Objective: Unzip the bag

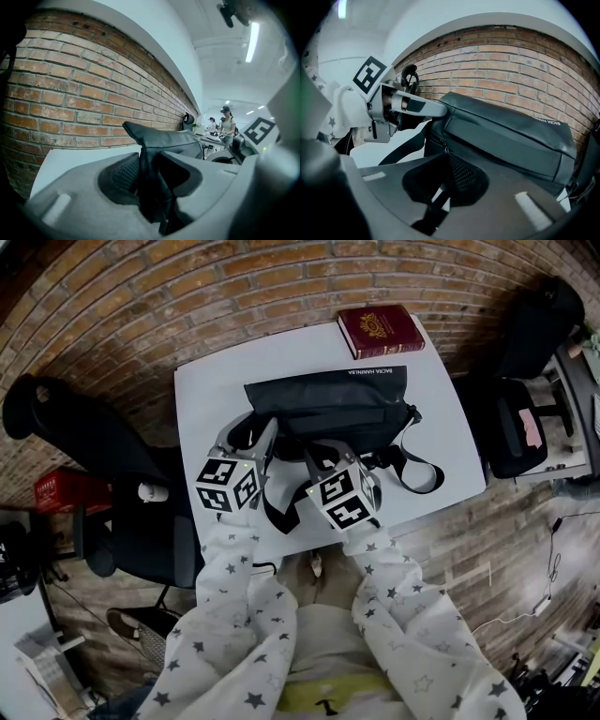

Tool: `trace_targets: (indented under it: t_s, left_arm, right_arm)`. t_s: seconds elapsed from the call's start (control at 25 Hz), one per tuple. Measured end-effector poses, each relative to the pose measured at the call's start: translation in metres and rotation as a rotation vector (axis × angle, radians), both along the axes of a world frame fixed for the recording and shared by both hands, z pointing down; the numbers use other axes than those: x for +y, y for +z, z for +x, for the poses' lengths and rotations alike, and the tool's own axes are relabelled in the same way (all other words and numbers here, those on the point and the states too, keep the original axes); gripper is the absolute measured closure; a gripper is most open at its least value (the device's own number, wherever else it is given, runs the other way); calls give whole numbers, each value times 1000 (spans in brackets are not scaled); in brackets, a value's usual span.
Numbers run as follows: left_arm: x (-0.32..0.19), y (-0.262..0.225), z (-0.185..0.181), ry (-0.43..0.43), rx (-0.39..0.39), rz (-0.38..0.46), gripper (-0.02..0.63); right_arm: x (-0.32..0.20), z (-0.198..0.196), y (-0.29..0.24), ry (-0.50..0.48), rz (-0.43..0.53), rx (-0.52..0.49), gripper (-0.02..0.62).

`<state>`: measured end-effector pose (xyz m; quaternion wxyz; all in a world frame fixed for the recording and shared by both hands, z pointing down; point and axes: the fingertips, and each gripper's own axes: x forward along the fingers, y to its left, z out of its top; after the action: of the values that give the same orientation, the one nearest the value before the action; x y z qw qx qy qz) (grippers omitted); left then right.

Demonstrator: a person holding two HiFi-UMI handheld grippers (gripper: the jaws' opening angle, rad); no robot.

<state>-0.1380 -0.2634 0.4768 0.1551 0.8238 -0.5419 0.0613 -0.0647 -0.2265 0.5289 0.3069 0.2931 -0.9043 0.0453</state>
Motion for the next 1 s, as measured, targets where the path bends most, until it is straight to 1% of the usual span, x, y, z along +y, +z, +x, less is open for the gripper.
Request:
trace_targets:
  t_s: [0.16,0.52,1.0]
  left_arm:
    - [-1,1,-3,-12,2,1,469]
    - [-1,-1,-3,-33,4,2,469]
    - [-1,-1,-2,-50,5,7,469]
  right_arm:
    - [-9,16,1,47,-5,4,578]
    - [-17,51,-2,110,3,19,578]
    - [-22,83,-4,163,20,39,578]
